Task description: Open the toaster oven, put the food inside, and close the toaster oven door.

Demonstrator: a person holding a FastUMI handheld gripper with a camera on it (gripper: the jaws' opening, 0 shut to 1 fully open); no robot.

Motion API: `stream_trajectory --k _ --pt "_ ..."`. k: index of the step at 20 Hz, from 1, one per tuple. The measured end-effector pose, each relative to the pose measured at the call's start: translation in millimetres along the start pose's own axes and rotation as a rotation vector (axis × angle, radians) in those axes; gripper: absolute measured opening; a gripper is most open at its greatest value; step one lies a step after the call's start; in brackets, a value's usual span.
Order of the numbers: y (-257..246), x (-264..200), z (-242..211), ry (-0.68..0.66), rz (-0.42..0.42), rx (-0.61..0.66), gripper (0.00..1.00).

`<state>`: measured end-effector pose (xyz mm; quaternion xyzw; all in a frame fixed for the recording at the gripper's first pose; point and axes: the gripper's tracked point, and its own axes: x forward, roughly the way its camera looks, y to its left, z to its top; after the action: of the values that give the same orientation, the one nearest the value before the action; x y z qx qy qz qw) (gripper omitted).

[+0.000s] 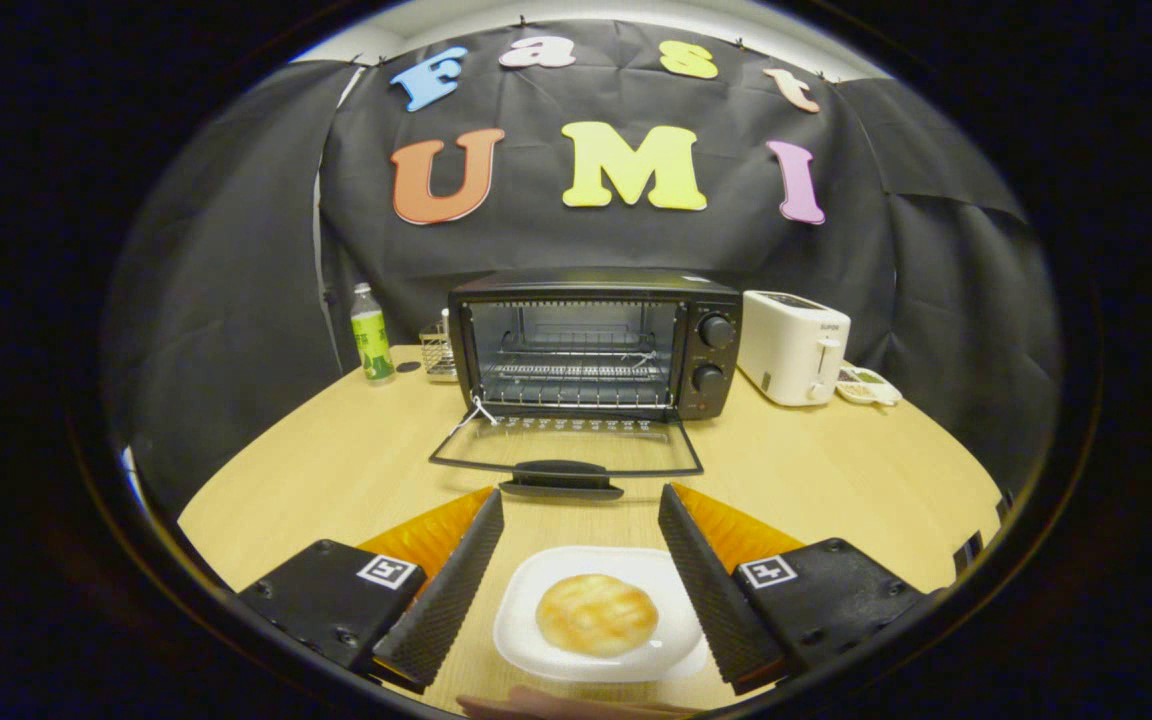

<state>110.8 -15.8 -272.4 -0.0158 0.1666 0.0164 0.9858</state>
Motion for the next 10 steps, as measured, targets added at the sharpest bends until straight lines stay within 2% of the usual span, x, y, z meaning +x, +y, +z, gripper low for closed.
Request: stream_trajectory --k 5,7,10 --pt "-1 -17 -34 0.020 0.014 0.003 1.00" --pt "7 -20 -48 0.040 0.053 0.017 1.00" --pt "-6 -16 -65 0.031 0.004 0.015 1.00"
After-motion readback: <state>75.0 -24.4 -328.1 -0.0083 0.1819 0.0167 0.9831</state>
